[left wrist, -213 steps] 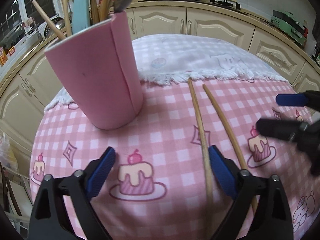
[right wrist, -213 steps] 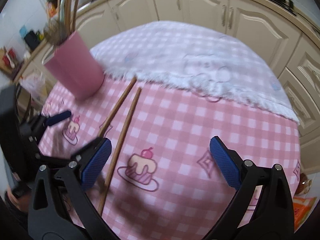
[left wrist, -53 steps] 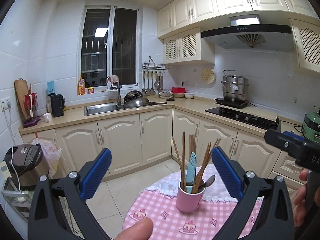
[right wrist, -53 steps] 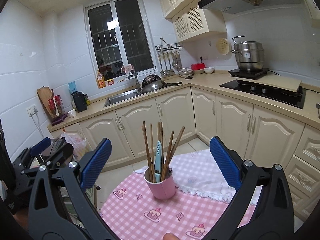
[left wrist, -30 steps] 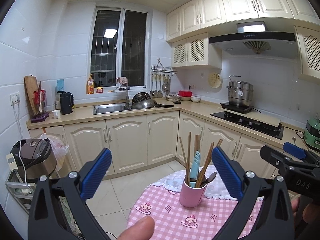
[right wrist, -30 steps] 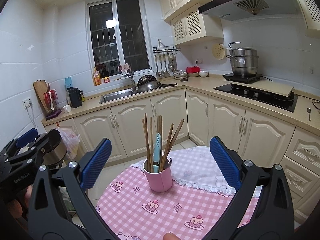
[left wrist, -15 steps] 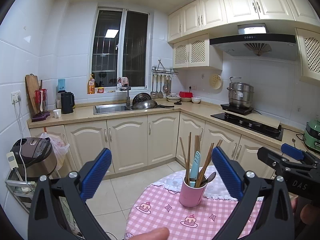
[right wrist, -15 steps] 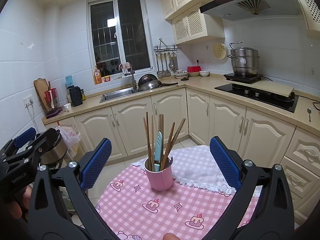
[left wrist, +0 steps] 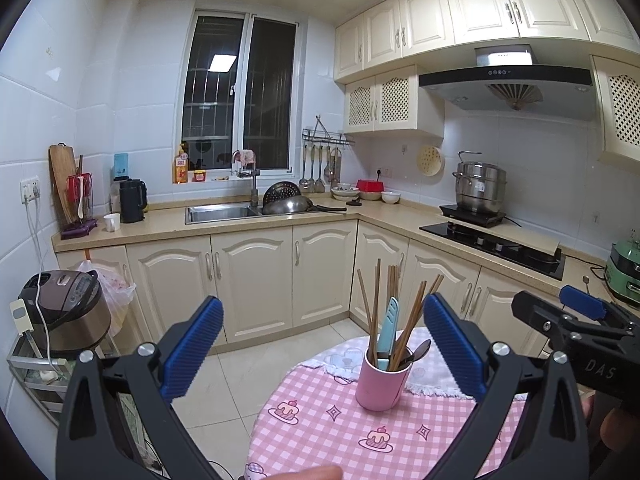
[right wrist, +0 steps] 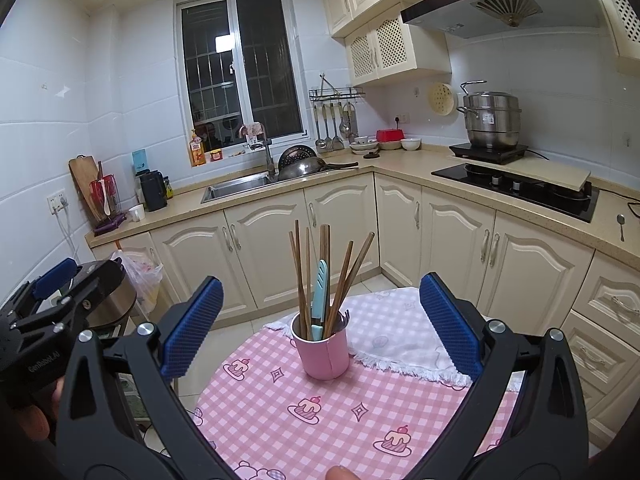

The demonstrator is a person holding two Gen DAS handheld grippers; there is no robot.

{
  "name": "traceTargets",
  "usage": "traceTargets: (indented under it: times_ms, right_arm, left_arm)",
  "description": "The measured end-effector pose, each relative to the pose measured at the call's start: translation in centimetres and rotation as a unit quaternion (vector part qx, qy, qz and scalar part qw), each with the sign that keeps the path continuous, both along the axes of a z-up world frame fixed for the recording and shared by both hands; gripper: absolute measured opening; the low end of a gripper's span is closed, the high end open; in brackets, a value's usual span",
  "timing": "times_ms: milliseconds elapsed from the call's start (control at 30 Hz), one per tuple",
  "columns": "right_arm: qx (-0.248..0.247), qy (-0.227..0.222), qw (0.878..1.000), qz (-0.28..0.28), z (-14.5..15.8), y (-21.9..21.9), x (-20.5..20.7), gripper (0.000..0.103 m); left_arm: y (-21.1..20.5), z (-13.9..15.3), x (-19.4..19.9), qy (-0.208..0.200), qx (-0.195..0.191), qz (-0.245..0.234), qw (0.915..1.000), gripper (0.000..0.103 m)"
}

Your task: Organize utensils

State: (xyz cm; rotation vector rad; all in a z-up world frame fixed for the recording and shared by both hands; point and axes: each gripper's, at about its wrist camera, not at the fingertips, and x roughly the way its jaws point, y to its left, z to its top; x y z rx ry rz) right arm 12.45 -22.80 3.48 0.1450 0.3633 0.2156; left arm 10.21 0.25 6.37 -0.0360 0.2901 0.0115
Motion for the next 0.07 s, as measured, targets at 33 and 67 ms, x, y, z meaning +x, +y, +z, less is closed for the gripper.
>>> traceTargets:
  times_ms: [33, 67]
  right_arm:
    - [0.000, 0.000, 1.000, 0.000, -0.01, 0.01, -0.01, 0.097]
    - [-0.001, 0.001, 1.000, -0.001, -0.02, 0.02, -0.01, 0.097]
  left_arm:
    - [0.06, -0.06, 0.06, 0.001, -0.004, -0.002, 1.0000, 0.098]
    - [0.16, -0.09, 0.15, 0.002, -0.007, -0.004, 1.0000, 0.098]
